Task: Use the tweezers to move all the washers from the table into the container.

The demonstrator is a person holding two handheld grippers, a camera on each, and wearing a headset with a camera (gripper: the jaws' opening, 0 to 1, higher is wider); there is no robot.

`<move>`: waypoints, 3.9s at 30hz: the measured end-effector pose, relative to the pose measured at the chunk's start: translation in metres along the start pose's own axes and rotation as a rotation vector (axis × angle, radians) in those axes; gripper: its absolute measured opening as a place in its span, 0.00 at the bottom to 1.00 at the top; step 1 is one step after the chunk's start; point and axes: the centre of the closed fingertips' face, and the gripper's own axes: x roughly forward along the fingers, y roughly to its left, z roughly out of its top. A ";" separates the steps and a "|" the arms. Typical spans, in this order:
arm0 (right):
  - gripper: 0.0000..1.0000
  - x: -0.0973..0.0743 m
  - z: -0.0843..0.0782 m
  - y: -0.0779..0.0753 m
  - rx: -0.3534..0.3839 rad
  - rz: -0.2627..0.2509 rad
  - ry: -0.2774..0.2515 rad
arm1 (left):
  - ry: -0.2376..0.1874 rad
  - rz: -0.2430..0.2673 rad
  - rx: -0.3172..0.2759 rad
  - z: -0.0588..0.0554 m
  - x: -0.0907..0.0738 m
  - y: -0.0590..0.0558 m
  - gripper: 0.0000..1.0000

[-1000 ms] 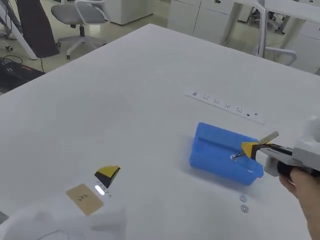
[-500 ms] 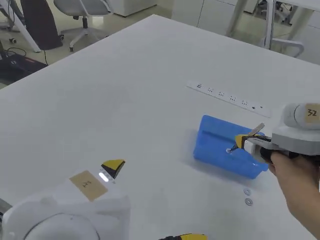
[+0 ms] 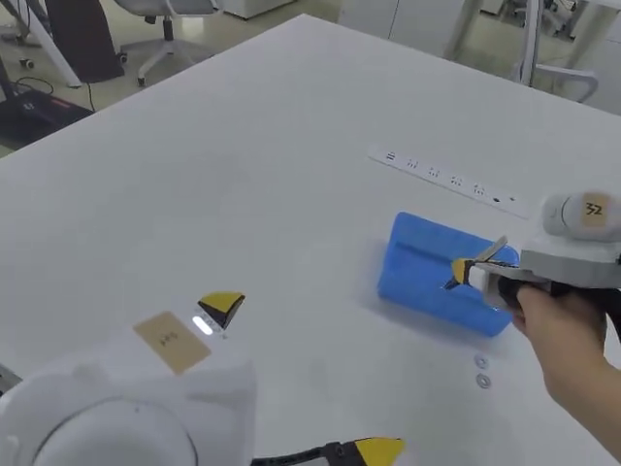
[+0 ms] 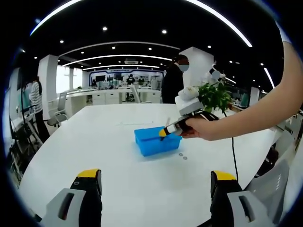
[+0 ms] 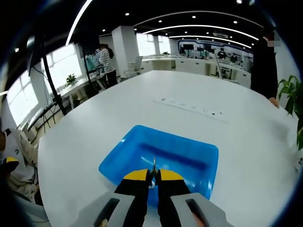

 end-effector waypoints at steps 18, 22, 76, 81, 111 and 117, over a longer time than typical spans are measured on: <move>0.04 0.009 -0.005 0.007 -0.060 0.036 0.028 | 0.015 0.010 0.019 0.002 0.001 0.000 0.98; 0.03 0.001 0.001 0.010 -0.071 0.032 0.007 | 0.015 0.012 0.017 0.003 0.000 0.001 0.98; 0.03 -0.063 -0.078 -0.022 -0.111 -0.063 0.060 | -0.003 0.040 0.034 0.013 -0.009 0.011 0.96; 0.03 -0.064 -0.079 -0.014 -0.134 -0.056 0.068 | -0.004 0.042 0.037 0.013 -0.010 0.012 0.96; 0.02 -0.074 0.023 -0.004 -0.058 0.019 -0.128 | 0.013 0.028 0.054 0.018 -0.019 0.000 0.98; 0.02 -0.049 0.029 -0.003 -0.083 0.029 -0.115 | 0.017 0.042 0.047 0.020 -0.019 0.002 0.97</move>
